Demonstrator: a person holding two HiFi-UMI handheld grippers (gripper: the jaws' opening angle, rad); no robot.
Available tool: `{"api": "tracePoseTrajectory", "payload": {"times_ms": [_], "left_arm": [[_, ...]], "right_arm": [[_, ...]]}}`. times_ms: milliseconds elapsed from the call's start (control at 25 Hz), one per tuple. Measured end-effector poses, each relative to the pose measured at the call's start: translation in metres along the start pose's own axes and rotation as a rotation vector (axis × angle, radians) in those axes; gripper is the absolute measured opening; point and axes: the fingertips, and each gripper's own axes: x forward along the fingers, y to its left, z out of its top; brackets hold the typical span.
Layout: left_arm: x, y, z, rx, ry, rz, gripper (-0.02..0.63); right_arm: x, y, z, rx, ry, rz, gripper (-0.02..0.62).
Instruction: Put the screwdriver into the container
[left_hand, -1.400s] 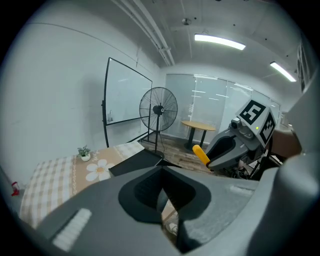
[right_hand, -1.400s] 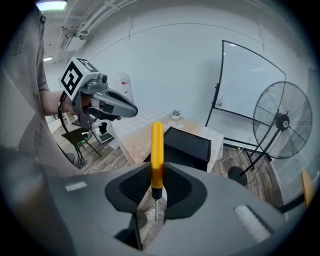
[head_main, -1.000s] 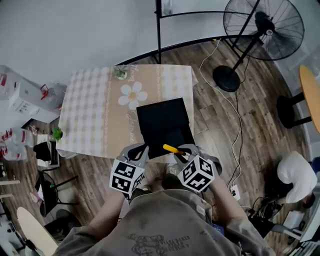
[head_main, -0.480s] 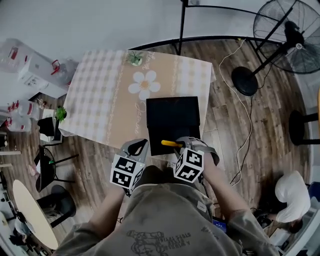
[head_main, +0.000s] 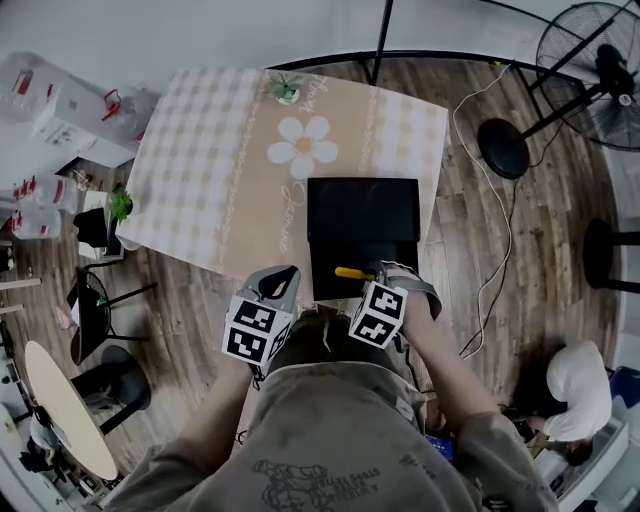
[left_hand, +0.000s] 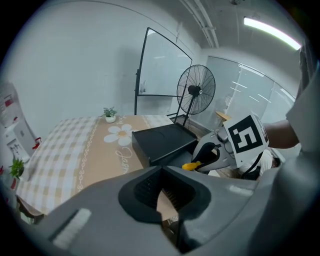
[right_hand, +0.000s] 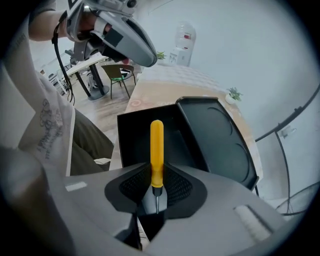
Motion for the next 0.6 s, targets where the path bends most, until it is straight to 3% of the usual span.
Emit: {"api": "tracePoseTrajectory", "payload": {"times_ms": [400,600], "left_arm": [[0.016,0.013,-0.013,-0.025,0.036,-0.052,0.0],[0.02,0.016,-0.02,-0.043,0.055,-0.07,0.0]], "right_arm": [[0.03,-0.006,-0.011,0.033,0.094,0.015,0.103],[0.041,-0.013,-0.019,0.119,0.115,0.027,0.103]]}}
